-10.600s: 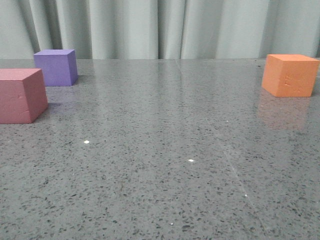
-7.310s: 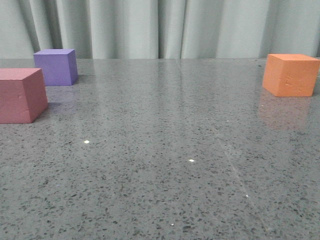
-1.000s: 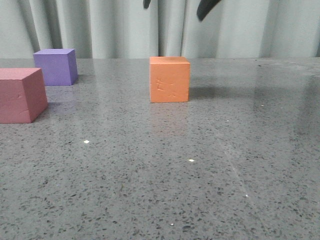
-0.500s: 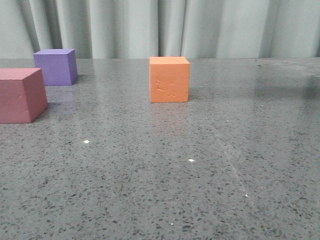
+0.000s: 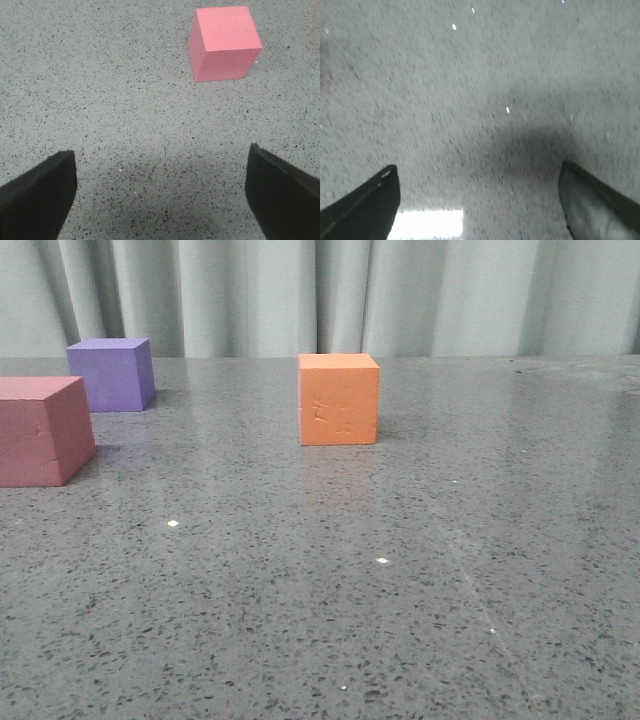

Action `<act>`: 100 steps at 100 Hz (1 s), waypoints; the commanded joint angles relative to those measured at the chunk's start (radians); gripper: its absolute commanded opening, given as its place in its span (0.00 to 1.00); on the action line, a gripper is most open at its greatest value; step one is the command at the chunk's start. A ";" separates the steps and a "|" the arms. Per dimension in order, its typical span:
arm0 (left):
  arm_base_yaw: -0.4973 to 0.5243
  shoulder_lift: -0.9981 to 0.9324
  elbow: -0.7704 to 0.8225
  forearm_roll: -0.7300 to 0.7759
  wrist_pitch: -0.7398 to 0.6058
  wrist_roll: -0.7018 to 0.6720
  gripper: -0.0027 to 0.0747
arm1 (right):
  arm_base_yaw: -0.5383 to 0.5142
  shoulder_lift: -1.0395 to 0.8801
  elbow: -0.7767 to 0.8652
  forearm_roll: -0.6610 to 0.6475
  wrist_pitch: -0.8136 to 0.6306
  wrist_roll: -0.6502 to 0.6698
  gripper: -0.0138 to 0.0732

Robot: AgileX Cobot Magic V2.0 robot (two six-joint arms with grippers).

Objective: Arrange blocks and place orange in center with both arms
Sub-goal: 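Move the left gripper above the orange cube at center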

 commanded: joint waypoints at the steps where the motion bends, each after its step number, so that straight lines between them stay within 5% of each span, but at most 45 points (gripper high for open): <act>1: -0.009 0.013 -0.033 -0.016 -0.051 0.000 0.86 | -0.008 -0.088 0.054 0.015 -0.047 -0.010 0.89; 42: -0.009 0.013 -0.033 -0.016 -0.049 0.000 0.86 | -0.008 -0.376 0.321 0.033 -0.015 -0.052 0.89; 100: -0.009 0.013 -0.033 -0.073 -0.051 0.002 0.86 | -0.008 -0.455 0.333 0.033 0.001 -0.052 0.89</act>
